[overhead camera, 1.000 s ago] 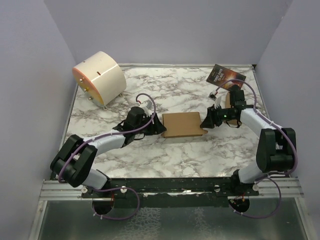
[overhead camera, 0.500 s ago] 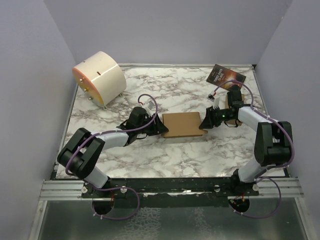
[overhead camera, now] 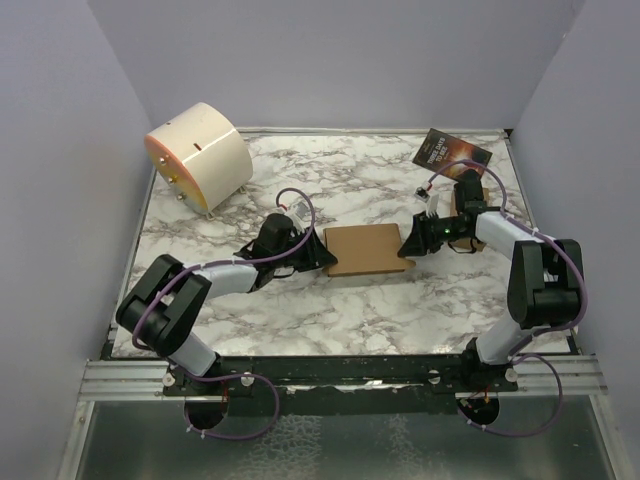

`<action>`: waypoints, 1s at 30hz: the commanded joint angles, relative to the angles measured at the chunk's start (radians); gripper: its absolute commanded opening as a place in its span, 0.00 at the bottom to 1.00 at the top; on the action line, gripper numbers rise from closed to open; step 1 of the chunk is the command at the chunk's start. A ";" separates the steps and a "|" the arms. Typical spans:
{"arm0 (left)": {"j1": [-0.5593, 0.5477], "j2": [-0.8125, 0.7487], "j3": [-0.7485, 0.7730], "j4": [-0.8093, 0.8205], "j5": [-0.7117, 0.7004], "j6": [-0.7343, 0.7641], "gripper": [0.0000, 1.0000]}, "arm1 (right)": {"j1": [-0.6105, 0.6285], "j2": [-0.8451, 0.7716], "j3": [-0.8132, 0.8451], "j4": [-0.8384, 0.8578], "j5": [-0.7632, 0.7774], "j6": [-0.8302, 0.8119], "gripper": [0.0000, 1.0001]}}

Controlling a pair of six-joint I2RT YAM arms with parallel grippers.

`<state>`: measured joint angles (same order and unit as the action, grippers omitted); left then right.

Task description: Fold the paper box

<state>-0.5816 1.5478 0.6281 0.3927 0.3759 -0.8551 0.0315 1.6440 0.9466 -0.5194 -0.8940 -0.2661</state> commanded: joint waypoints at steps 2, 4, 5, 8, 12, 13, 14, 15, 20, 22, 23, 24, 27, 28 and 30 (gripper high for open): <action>0.002 0.029 0.025 0.041 0.030 -0.019 0.34 | -0.001 0.029 0.025 0.001 -0.044 -0.005 0.30; 0.003 0.038 0.024 0.051 0.034 -0.024 0.31 | -0.001 0.033 0.026 -0.001 -0.046 -0.006 0.28; 0.003 0.042 0.024 0.055 0.035 -0.026 0.31 | -0.001 0.035 0.027 -0.002 -0.050 -0.007 0.27; 0.002 0.047 0.025 0.059 0.038 -0.028 0.30 | -0.001 0.039 0.029 -0.006 -0.061 -0.005 0.25; 0.002 0.041 0.027 0.052 0.036 -0.024 0.30 | -0.001 0.045 0.032 -0.011 -0.068 -0.007 0.25; 0.003 0.039 0.028 0.046 0.034 -0.021 0.30 | -0.001 0.046 0.032 -0.011 -0.065 -0.004 0.25; 0.003 0.038 0.030 0.038 0.032 -0.015 0.31 | -0.001 0.047 0.032 -0.010 -0.062 -0.003 0.24; 0.003 0.038 0.031 0.030 0.030 -0.009 0.31 | -0.001 0.049 0.033 -0.010 -0.056 -0.001 0.23; 0.002 0.035 0.043 -0.030 -0.002 0.028 0.34 | -0.001 0.053 0.034 0.003 0.016 0.002 0.19; 0.003 0.030 0.057 -0.068 -0.018 0.050 0.37 | -0.001 0.052 0.032 0.005 0.039 -0.005 0.20; 0.002 0.025 0.063 -0.086 -0.026 0.058 0.38 | -0.001 0.052 0.032 0.006 0.044 -0.011 0.21; 0.002 0.022 0.067 -0.098 -0.031 0.064 0.39 | -0.001 0.051 0.032 0.006 0.047 -0.016 0.23; 0.002 0.005 0.081 -0.129 -0.040 0.078 0.41 | -0.001 0.055 0.035 0.005 0.055 -0.029 0.25; 0.003 0.000 0.087 -0.145 -0.046 0.086 0.42 | -0.001 0.053 0.034 0.005 0.058 -0.029 0.25; 0.003 -0.009 0.100 -0.186 -0.062 0.109 0.42 | -0.001 0.053 0.035 0.005 0.057 -0.034 0.26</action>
<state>-0.5781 1.5795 0.6884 0.2955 0.3611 -0.8055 0.0288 1.6855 0.9592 -0.5224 -0.8715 -0.2726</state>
